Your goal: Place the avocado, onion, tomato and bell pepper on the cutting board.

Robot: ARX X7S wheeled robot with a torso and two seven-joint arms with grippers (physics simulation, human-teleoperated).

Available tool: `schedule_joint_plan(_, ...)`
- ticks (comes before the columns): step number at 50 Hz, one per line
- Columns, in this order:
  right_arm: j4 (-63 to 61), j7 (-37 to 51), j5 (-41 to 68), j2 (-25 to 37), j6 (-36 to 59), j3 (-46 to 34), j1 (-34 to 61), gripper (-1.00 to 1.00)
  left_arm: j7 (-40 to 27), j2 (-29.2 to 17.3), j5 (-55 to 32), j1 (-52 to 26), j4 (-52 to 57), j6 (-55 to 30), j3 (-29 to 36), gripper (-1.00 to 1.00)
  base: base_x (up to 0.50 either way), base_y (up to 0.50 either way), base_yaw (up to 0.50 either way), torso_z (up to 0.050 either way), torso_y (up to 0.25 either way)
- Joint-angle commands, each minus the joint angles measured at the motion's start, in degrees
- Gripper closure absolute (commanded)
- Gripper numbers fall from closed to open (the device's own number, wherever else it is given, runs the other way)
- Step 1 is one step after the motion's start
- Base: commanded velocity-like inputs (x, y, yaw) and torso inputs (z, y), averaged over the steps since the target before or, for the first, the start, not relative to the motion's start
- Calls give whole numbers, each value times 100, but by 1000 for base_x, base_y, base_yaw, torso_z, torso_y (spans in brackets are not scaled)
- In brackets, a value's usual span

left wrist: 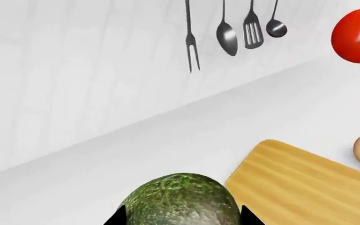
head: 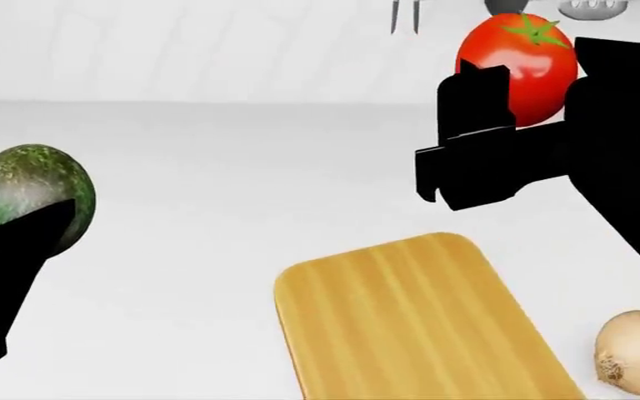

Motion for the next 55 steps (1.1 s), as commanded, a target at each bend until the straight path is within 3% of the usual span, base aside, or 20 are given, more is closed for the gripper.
schedule_joint_plan(1,-2,-79,-137,-30,66,1,25,100,-7,-30,20,40,5,81,-17,100,0,-293,0,0,0)
schedule_joint_plan(24,-105,-172,-208,32,-64,45,-149,100,-27,-7,-3,-65,-11,64,60,100,0,-288,0,0,0)
schedule_joint_plan(35,-133,-208,-245,23,-88,56,-139,100,164,180,220,-309,-366,-295,307,100,0,-13,0,0,0)
schedule_joint_plan(42,-16,-210,-266,-12,-16,21,10,100,889,638,1162,-471,-594,-815,499,100,0,0,0,0,0)
schedule_joint_plan(55,-51,-296,-379,-17,-85,54,-30,100,1855,1340,2680,-248,-1200,-815,892,100,0,0,0,0,1)
